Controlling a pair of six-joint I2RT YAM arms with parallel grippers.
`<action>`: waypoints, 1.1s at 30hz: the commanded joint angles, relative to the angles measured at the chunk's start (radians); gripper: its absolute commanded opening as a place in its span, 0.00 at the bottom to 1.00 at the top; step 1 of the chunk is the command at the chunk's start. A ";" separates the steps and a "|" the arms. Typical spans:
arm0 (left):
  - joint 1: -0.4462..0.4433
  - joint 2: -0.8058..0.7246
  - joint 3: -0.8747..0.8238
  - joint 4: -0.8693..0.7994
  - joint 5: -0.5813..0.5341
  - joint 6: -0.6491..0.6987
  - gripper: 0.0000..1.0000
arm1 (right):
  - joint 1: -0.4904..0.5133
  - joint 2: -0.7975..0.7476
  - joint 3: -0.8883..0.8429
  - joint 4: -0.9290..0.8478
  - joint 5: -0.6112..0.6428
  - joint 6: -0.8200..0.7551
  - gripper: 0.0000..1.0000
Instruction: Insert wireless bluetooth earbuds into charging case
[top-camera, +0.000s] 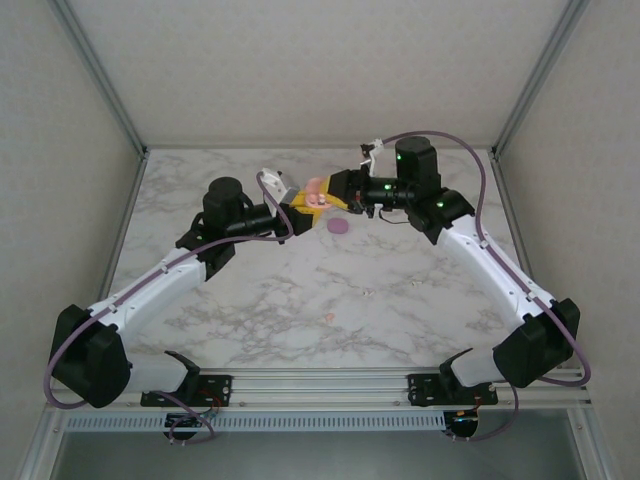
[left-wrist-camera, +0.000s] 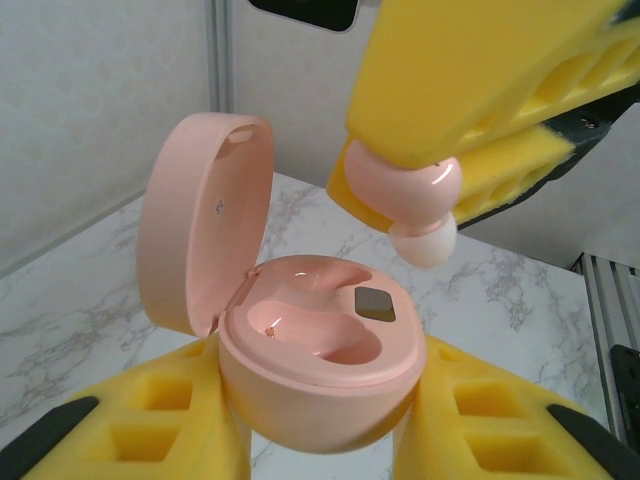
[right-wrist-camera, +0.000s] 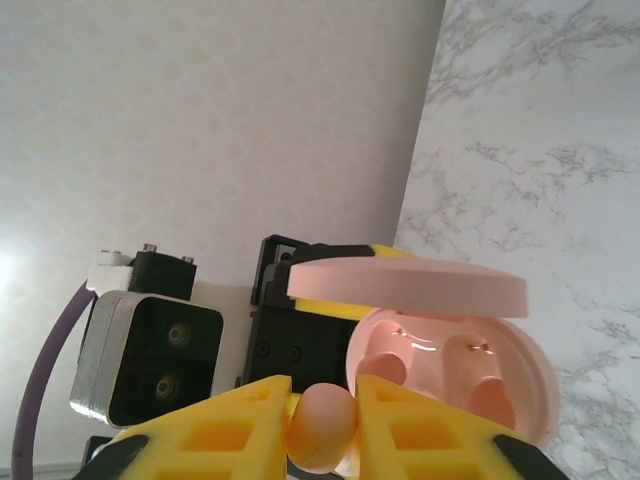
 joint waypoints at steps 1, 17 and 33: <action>-0.012 0.009 0.027 0.057 -0.004 -0.006 0.25 | 0.032 -0.022 0.005 0.042 0.031 -0.014 0.21; -0.015 0.010 0.036 0.070 0.026 -0.013 0.25 | 0.061 -0.032 -0.014 0.054 0.132 -0.045 0.21; -0.021 0.006 0.041 0.094 0.023 -0.040 0.25 | 0.096 -0.008 0.027 -0.047 0.209 -0.110 0.23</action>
